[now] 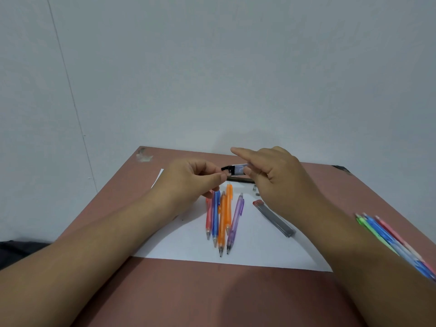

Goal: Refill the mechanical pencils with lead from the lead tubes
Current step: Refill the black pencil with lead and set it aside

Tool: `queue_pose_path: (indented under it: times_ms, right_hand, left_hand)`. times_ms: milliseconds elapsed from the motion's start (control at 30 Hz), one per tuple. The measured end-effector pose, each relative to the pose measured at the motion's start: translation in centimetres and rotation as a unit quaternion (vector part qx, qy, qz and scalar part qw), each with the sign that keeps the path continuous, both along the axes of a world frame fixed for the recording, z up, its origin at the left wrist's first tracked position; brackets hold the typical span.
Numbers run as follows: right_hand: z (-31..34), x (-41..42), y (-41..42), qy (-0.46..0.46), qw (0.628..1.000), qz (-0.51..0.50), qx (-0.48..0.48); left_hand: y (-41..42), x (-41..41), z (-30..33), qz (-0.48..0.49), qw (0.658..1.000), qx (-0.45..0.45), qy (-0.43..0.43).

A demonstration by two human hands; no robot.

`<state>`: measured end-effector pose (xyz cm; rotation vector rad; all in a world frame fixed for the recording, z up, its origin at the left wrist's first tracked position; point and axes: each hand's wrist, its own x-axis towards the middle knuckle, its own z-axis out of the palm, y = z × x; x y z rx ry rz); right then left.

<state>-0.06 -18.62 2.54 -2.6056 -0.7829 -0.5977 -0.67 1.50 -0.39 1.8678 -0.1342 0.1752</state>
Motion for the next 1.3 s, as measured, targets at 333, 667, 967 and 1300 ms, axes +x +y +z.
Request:
queue_pose_path:
  times_ms: [333, 667, 967, 1300]
  right_hand:
    - [-0.4, 0.1, 0.0, 0.005, 1.000, -0.004, 0.020]
    - [-0.8, 0.0, -0.8, 0.045, 0.991, 0.012, 0.122]
    - [-0.9, -0.1, -1.1, 0.074, 0.983, 0.000, 0.167]
    - [-0.7, -0.5, -1.6, 0.096, 0.970, -0.011, 0.223]
  left_hand:
    - [0.3, 0.4, -0.4, -0.022, 1.000, -0.002, -0.003]
    - [0.4, 0.6, -0.7, -0.037, 0.999, 0.001, -0.017]
    - [0.5, 0.7, -0.7, -0.025, 0.999, 0.015, -0.029]
    - [0.6, 0.5, -0.3, -0.005, 0.998, 0.031, -0.062]
